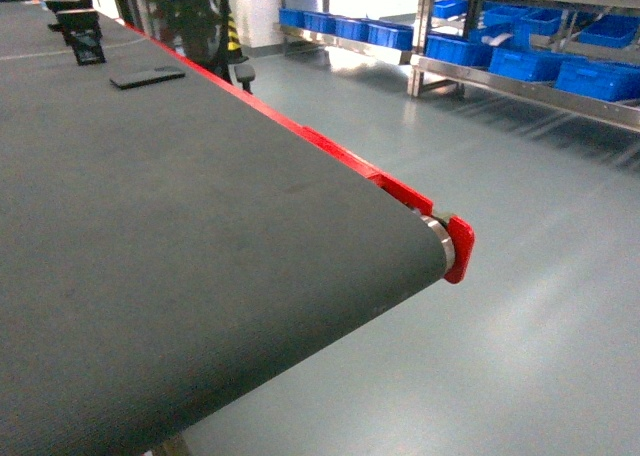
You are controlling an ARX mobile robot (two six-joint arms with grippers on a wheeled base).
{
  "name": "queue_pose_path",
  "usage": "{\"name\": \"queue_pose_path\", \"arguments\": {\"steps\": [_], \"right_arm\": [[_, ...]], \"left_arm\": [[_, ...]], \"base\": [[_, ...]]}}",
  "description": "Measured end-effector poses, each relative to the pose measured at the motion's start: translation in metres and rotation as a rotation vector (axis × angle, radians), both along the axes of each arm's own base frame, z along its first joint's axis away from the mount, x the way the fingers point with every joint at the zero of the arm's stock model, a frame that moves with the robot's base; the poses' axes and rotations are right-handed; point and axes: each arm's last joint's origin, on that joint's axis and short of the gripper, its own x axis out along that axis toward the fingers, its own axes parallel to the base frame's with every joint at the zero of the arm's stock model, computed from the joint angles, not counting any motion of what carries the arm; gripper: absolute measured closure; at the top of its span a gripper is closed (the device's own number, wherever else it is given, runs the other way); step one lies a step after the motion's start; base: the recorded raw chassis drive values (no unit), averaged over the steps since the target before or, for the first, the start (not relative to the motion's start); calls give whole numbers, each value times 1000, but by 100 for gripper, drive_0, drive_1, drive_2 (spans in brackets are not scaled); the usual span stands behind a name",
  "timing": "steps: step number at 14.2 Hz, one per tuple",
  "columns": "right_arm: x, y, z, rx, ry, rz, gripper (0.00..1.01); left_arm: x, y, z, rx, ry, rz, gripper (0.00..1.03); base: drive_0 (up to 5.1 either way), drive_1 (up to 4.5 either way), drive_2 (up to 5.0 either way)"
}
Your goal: Sort blue parts and orange caps into right shelf containers
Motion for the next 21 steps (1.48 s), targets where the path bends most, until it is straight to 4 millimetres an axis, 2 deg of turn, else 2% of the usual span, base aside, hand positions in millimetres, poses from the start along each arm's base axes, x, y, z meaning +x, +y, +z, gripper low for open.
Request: {"name": "queue_pose_path", "arguments": {"steps": [21], "right_arm": [[0,0,0,0,0,0,57]], "left_arm": [[0,0,0,0,0,0,61]], "base": [[-149,-149,-149]]}}
